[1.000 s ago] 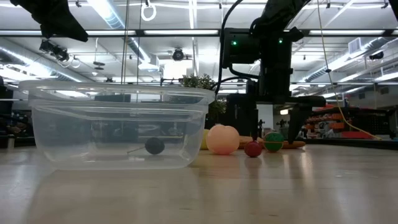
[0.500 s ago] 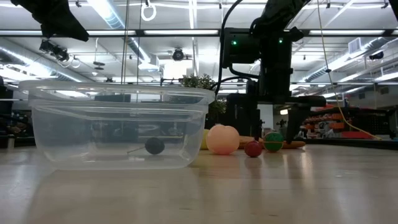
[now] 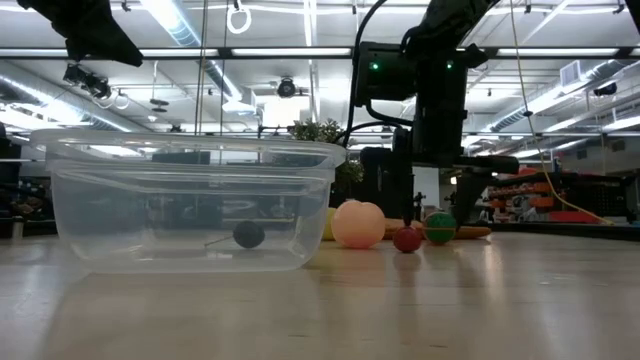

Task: Pick and placing Produce into tupperware
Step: Put the carrot into the transparent bin

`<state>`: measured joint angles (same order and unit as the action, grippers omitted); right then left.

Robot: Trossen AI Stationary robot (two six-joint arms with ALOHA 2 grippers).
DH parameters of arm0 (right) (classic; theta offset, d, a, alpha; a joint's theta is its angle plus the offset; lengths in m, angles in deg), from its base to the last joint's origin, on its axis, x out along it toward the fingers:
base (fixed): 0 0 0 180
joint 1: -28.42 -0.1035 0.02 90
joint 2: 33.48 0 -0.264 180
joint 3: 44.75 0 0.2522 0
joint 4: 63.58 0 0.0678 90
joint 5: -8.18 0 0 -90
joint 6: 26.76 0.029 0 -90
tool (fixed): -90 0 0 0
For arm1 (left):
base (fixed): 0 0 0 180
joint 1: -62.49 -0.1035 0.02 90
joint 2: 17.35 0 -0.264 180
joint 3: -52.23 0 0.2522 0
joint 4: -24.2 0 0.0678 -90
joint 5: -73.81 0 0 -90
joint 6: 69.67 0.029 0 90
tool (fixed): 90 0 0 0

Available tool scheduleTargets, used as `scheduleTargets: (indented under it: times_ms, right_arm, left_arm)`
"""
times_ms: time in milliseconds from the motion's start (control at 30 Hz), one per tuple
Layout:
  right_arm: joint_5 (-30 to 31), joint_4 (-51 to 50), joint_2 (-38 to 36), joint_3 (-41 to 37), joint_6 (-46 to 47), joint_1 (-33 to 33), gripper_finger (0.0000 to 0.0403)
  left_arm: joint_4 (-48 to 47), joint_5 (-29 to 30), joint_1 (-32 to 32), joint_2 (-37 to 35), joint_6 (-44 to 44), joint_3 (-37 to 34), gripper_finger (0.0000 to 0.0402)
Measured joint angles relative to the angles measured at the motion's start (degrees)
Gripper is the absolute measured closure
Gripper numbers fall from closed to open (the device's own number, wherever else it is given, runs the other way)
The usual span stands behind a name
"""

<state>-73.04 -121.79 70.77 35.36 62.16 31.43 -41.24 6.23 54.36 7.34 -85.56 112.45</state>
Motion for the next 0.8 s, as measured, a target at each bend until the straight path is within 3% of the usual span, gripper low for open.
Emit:
scheduleTargets:
  times_ms: [800]
  right_arm:
    - [-0.1,0.0,0.0,0.0,0.1,0.0,0.0251]
  left_arm:
    - [0.0,0.0,0.0,0.0,0.0,0.0,0.0314]
